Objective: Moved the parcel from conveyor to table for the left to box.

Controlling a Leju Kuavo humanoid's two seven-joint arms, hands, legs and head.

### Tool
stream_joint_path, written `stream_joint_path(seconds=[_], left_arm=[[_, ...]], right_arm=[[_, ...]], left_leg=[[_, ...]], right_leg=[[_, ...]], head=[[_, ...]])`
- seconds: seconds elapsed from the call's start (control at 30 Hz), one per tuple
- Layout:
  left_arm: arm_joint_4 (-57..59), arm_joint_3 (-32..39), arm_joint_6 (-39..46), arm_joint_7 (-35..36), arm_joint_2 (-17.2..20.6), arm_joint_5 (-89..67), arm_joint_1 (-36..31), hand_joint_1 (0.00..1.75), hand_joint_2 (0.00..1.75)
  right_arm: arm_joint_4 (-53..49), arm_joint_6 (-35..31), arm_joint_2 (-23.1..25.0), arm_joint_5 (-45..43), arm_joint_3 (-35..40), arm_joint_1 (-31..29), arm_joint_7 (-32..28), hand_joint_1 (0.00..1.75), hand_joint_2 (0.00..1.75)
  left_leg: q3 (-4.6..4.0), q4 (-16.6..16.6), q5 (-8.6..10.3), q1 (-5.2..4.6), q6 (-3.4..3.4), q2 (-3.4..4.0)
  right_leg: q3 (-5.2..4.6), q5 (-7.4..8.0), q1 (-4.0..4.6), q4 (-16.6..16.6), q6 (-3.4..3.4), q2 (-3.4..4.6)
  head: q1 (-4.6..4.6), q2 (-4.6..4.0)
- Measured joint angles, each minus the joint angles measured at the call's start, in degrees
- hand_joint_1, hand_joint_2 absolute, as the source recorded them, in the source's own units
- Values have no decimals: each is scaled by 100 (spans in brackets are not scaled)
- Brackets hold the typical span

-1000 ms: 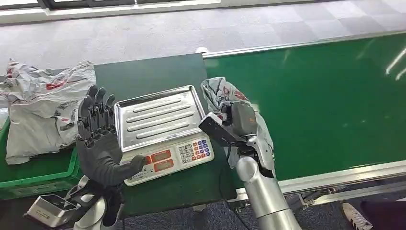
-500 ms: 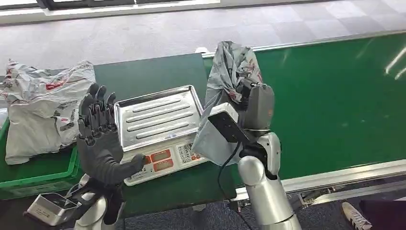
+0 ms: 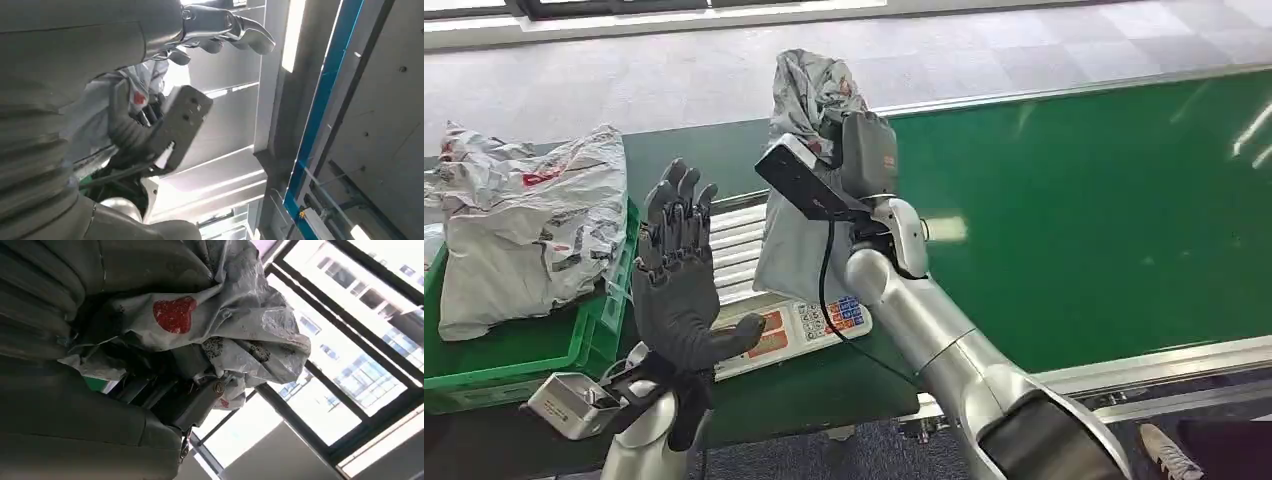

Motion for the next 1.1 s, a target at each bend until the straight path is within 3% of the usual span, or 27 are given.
stream_joint_path(seconds=[0.17,0.2,0.27,0.37,0.6,0.63,0.7,0.73,0.93,1.1], left_arm=[[87,-13,-15,-2,0,0,-1,0,175],[105,-13,-15,-2,0,0,-2,0,175],[138,-17,-24,-2,0,0,-17,0,175],[181,-17,-144,-2,0,9,-66,0,175],[269,-17,-221,-2,0,9,-151,0,175],[275,-17,-221,-2,0,9,-155,0,175],[288,-17,-221,-2,0,9,-160,0,175],[293,-17,-221,-2,0,9,-166,0,175],[293,-13,-221,-2,0,-24,-147,0,175],[293,-9,-255,-4,0,-63,-138,0,175]], right_arm=[[579,33,0,-4,214,-271,105,175,175],[707,208,0,-21,248,-332,138,56,175],[921,747,0,-222,301,-430,125,56,175],[1177,2147,0,-710,417,-521,-96,56,175],[1549,2302,0,-804,612,-597,-153,56,175],[1575,2302,0,-804,629,-606,-153,0,175],[1610,2302,0,-804,653,-624,-155,0,175],[1628,2302,-2,-802,655,-639,-153,0,0],[1696,1536,-2,-743,898,-665,7,0,0],[1776,1447,-4,-874,946,-672,-162,0,0]], left_leg=[[-1,1,-1,-2,1,-2],[0,1,-1,-2,1,0],[0,1,-1,-2,1,0],[2,1,0,-1,1,0],[0,1,0,-2,0,-4],[0,1,0,-2,0,-5],[-1,2,0,-2,0,-7],[-1,2,0,-2,0,-6],[-1,1,0,-2,0,-6],[-1,1,0,-2,0,-6]], right_leg=[[0,0,-2,-2,1,-1],[0,1,-2,-2,1,-1],[0,1,-2,-2,1,0],[-1,1,0,-1,1,0],[-1,1,0,-1,1,-4],[-1,1,0,-1,1,-4],[-1,1,-1,-2,1,-5],[-1,1,-1,-1,1,-5],[-1,1,-1,-1,1,-5],[-2,1,0,-1,1,-5]], head=[[0,0],[0,0],[0,0],[-2,0],[0,0],[0,0],[0,0],[0,0],[0,0],[0,0]])
